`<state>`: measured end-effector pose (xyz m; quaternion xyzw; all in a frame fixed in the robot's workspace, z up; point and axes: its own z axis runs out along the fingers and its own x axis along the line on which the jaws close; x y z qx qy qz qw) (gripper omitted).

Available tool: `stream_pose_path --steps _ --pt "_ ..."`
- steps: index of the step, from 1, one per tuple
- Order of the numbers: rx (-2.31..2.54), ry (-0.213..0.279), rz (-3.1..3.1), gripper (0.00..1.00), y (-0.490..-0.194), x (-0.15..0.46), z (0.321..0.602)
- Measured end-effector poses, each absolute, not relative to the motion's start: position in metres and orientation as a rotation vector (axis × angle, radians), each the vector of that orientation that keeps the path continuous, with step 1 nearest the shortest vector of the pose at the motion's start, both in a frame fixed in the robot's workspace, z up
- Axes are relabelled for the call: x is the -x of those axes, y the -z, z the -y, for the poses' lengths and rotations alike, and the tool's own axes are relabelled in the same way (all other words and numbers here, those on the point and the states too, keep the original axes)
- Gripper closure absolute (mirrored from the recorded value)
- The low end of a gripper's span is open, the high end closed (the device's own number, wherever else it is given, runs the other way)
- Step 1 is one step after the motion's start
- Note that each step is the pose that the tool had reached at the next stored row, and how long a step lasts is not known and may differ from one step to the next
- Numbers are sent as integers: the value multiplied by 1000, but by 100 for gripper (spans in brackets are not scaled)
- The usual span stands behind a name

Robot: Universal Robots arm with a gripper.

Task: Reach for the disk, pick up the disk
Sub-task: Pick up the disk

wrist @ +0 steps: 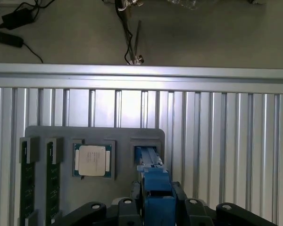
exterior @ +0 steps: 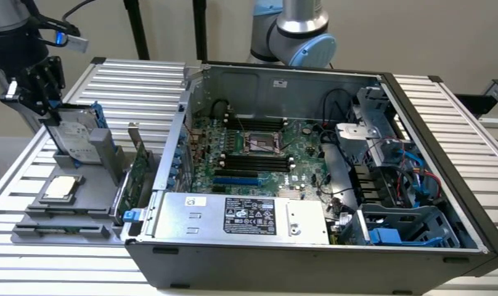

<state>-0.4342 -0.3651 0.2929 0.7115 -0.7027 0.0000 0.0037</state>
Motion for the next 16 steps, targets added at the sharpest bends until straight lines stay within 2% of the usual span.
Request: stream_pose_path --steps 3,5,16 --pt "-2230 0 2202 62 -293 434 365" --pt "-2230 0 2202 67 -293 434 365" --pt "-2230 0 2203 67 -293 434 366"
